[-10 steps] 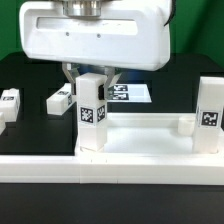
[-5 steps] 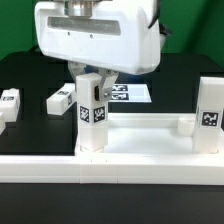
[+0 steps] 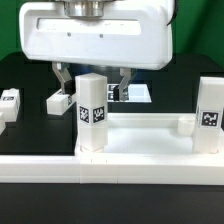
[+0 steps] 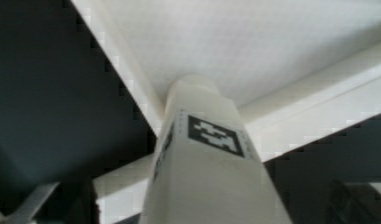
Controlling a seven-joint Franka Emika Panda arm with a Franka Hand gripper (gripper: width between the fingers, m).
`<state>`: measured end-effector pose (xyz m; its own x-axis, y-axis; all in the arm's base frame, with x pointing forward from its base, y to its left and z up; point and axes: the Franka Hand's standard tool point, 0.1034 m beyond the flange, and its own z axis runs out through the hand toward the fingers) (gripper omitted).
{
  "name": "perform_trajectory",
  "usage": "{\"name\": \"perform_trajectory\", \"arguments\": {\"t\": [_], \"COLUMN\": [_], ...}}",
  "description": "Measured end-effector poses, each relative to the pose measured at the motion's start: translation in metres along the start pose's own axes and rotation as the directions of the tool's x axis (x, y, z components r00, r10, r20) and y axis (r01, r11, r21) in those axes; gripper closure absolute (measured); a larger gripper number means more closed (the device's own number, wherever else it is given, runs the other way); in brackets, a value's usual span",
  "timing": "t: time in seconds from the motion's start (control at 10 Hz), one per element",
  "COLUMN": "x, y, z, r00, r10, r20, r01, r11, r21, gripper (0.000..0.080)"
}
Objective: Assemble desk
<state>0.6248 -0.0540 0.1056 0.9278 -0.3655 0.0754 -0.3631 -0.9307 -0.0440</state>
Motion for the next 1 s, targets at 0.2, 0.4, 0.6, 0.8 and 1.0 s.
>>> {"name": "perform_trajectory", "arguments": {"t": [0.2,0.4,0.6,0.8,1.0], "x": [-0.0001,-0.0006,-0.0008,-0.0009,-0.0007], "y": [-0.0015,-0.0022,0.0027,0.0034,0.0042], "z": [0.0001,0.0003,0.0019,0.0023,0.0022], "r00": [0.984,0.930,0.841,0.759,0.678], "r10": [-0.178,-0.368,-0.542,-0.651,-0.735], "r20": [-0.002,0.000,0.006,0.009,0.014], "r01": [0.178,0.368,0.542,0.651,0.735], "r11": [0.984,0.930,0.841,0.759,0.678], "r21": [0.000,-0.007,-0.007,-0.012,-0.015], "gripper": [0.0150,0.0150,0.0150,0.0150,0.0150]}}
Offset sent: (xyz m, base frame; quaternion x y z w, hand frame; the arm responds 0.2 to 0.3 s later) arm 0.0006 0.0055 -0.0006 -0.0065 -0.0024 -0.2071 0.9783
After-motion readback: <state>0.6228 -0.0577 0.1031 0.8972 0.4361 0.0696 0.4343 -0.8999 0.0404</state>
